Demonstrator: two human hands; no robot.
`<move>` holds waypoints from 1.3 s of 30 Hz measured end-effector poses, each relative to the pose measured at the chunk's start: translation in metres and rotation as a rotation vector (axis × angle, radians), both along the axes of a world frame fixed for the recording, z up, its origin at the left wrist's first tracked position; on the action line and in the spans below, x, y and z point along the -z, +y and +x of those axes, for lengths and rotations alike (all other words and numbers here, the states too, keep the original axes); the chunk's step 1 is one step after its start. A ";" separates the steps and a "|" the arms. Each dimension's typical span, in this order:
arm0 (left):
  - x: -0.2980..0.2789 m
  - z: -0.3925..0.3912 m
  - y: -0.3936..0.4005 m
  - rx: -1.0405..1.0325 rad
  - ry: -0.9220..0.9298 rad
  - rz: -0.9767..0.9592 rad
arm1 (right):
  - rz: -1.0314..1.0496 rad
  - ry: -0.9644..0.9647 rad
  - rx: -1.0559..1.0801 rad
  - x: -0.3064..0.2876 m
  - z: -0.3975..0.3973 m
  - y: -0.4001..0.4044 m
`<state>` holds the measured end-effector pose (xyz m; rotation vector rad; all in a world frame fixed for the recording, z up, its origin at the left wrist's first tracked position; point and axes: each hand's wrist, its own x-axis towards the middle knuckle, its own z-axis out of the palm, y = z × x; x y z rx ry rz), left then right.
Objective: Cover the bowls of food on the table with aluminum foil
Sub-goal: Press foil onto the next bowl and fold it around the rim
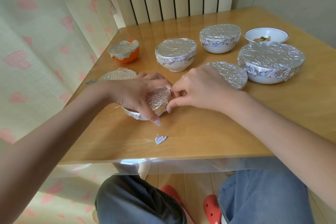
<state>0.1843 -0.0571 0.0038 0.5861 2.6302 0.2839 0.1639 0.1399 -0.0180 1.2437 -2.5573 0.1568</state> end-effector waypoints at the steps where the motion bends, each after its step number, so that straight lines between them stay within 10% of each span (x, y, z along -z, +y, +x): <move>1: 0.000 -0.001 0.000 -0.001 0.004 0.000 | 0.003 -0.007 0.015 -0.003 0.001 -0.001; 6: 0.001 -0.001 -0.001 -0.018 -0.001 0.006 | 0.085 0.291 0.041 -0.004 -0.003 -0.011; 14: 0.006 0.009 0.027 -0.462 0.033 -0.189 | 0.074 0.193 0.076 0.000 0.003 -0.002; 39: 0.001 0.001 -0.005 -0.066 -0.024 -0.130 | -1.019 -1.033 0.279 0.047 0.046 -0.023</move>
